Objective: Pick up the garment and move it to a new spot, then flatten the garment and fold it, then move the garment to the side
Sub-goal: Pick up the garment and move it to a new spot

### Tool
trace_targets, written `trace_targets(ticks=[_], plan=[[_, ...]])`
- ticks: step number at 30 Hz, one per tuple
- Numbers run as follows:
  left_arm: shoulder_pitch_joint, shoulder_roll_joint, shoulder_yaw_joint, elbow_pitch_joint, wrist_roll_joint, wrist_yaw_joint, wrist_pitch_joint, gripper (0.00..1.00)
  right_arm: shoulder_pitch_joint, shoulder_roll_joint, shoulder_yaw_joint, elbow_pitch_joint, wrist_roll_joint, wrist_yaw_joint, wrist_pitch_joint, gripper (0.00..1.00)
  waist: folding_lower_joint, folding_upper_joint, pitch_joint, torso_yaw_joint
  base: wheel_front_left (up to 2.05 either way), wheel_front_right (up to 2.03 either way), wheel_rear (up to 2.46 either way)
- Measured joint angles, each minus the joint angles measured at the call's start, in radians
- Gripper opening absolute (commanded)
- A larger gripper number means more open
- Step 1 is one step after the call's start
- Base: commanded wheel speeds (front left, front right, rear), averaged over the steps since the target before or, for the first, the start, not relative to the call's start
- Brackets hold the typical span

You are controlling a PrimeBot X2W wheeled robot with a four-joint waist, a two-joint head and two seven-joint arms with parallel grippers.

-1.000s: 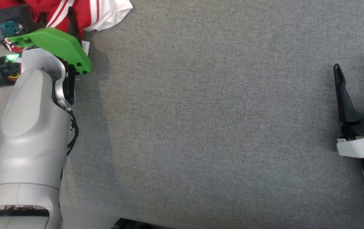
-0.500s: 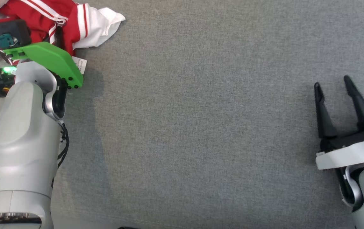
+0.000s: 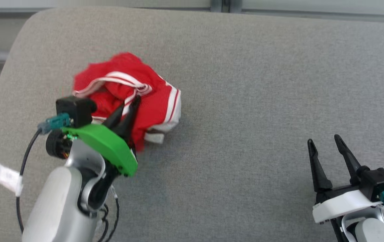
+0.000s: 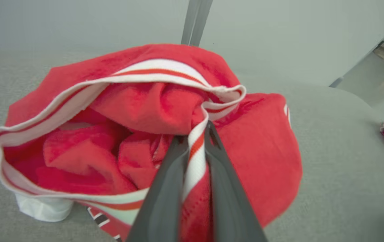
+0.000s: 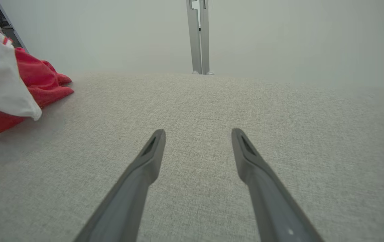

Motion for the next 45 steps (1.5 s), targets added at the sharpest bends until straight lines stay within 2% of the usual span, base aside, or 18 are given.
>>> trace_targets(ticks=[6, 9, 11, 15, 20, 26, 27, 28, 29, 30, 34, 38, 41, 45], plan=[[0.260, 0.083, -0.058, -0.450, -0.127, -0.001, 0.173, 0.00, 0.035, 0.025, -0.007, -0.002, -0.003, 0.000, 0.000, 1.00, 0.0000, 0.0000, -0.078, -0.042, 0.00, 0.00, 0.00], [0.313, 0.094, -0.084, -0.565, -0.165, 0.000, 0.219, 0.00, 0.040, 0.029, -0.001, 0.001, -0.003, 0.000, 0.000, 1.00, 0.0000, 0.0000, -0.093, -0.073, 0.00, 0.00, 0.00], [0.320, 0.092, -0.096, -0.583, -0.180, 0.004, 0.236, 0.00, 0.038, 0.031, 0.001, 0.003, -0.003, 0.000, 0.000, 1.00, 0.0000, 0.0000, -0.095, -0.093, 0.00, 0.00, 0.00], [0.304, 0.075, -0.128, -0.508, -0.199, 0.005, 0.261, 0.00, 0.015, 0.038, 0.017, 0.007, 0.000, 0.000, 0.000, 1.00, 0.0000, 0.0000, -0.089, -0.139, 0.00, 0.00, 0.00], [0.170, 0.037, -0.178, -0.266, -0.165, 0.000, 0.250, 0.00, -0.011, 0.042, 0.030, 0.017, 0.004, 0.000, 0.000, 1.00, 0.0000, 0.0000, -0.073, -0.197, 0.00, 0.00, 0.00], [-0.033, -0.047, -0.200, 0.063, -0.083, -0.001, 0.077, 0.00, -0.029, 0.051, 0.038, 0.033, 0.011, 0.000, 0.000, 1.00, 0.0000, 0.0000, -0.050, -0.267, 0.00, 0.00, 0.00], [-0.061, -0.057, -0.204, 0.116, -0.069, -0.001, 0.031, 0.11, -0.030, 0.052, 0.038, 0.035, 0.011, 0.000, 0.000, 1.00, 0.0000, 0.0000, -0.046, -0.279, 0.00, 0.00, 0.00], [-0.082, -0.066, -0.198, 0.160, -0.059, -0.002, -0.016, 0.30, -0.030, 0.054, 0.038, 0.037, 0.012, 0.000, 0.000, 1.00, 0.0000, 0.0000, -0.043, -0.288, 0.00, 0.00, 0.00], [-0.108, -0.074, -0.189, 0.217, -0.036, 0.002, -0.075, 0.71, -0.031, 0.056, 0.040, 0.039, 0.013, 0.000, 0.000, 1.00, 0.0000, 0.0000, -0.040, -0.300, 0.00, 0.00, 0.00], [-0.134, -0.077, -0.194, 0.269, -0.010, 0.002, -0.123, 1.00, -0.033, 0.057, 0.043, 0.042, 0.013, 0.000, 0.000, 1.00, 0.0000, 0.0000, -0.037, -0.310, 0.00, 0.00, 0.00], [-0.177, -0.099, -0.218, 0.450, 0.037, 0.003, -0.250, 1.00, -0.035, 0.061, 0.043, 0.049, 0.013, 0.000, 0.000, 1.00, 0.0000, 0.0000, -0.030, -0.345, 0.00, 0.00, 0.00], [-0.195, -0.112, -0.222, 0.539, 0.044, 0.020, -0.377, 1.00, -0.033, 0.063, 0.025, 0.050, 0.013, 0.000, 0.000, 1.00, 0.0000, 0.0000, -0.035, -0.359, 0.00, 0.00, 0.00], [-0.190, -0.115, -0.215, 0.554, 0.053, 0.053, -0.473, 1.00, -0.023, 0.064, 0.018, 0.050, 0.009, 0.000, 0.000, 1.00, 0.0000, 0.0000, -0.049, -0.356, 0.00, 0.00, 0.00], [-0.107, -0.121, -0.192, 0.477, 0.074, 0.095, -0.507, 1.00, -0.013, 0.063, -0.008, 0.035, -0.001, 0.000, 0.000, 1.00, 0.0000, 0.0000, -0.074, -0.342, 0.00, 0.00, 0.00]])
